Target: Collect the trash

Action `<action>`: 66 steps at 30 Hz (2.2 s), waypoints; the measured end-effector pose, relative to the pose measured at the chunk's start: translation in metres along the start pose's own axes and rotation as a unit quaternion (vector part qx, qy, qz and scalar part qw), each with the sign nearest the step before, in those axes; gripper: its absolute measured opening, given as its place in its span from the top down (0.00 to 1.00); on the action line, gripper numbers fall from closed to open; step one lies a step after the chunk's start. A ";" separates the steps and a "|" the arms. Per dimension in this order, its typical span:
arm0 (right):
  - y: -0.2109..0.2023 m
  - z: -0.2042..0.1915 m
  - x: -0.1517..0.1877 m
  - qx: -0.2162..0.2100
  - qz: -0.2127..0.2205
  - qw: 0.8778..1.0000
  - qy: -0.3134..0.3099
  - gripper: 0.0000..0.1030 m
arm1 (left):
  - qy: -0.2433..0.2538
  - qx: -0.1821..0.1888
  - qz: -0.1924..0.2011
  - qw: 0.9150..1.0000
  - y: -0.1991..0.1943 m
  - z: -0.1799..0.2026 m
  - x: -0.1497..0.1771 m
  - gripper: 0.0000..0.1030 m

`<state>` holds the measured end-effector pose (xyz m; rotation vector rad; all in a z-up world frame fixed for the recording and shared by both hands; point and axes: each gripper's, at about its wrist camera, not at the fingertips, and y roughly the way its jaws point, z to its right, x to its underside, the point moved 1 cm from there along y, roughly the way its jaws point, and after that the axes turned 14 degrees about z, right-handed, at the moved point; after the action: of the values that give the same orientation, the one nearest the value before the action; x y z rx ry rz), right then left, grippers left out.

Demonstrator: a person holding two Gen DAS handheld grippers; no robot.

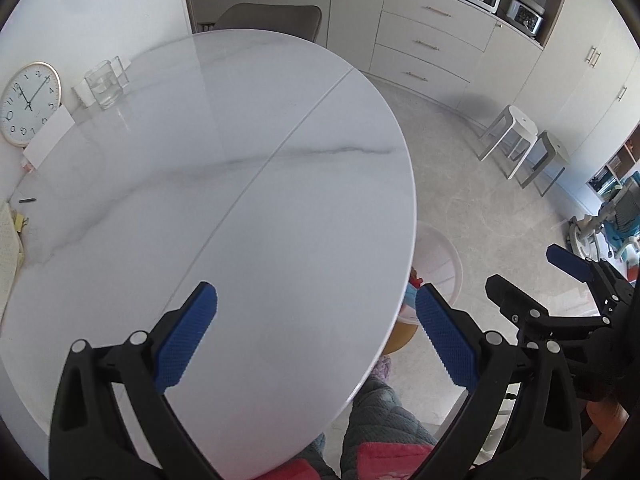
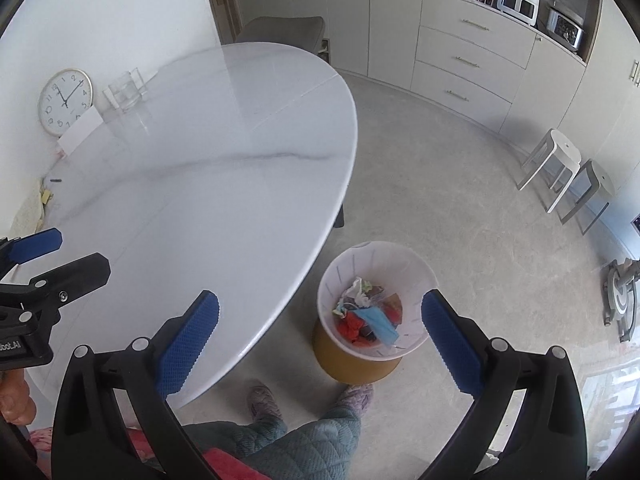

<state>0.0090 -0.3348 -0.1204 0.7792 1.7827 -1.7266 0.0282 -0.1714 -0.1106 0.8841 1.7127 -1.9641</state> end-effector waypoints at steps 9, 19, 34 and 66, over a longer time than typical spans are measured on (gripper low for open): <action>-0.043 -0.031 -0.037 0.016 0.060 0.998 -0.004 0.02 | 0.007 -0.025 0.080 0.996 -0.054 -0.030 -0.028 0.08; -0.102 -0.075 -0.090 -0.022 0.152 0.987 -0.049 0.02 | -0.006 -0.090 0.138 0.986 -0.125 -0.071 -0.047 0.08; -0.115 -0.111 -0.089 -0.048 0.162 0.982 -0.082 0.02 | -0.054 -0.119 0.156 0.979 -0.146 -0.108 -0.035 0.08; -0.118 -0.110 -0.083 -0.043 0.155 0.983 -0.087 0.02 | -0.044 -0.116 0.154 0.980 -0.144 -0.109 -0.035 0.08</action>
<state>-0.0177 -0.2296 0.0252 0.7964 1.5170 -1.4568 -0.0187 -0.0434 0.0127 0.8993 1.6053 -1.5446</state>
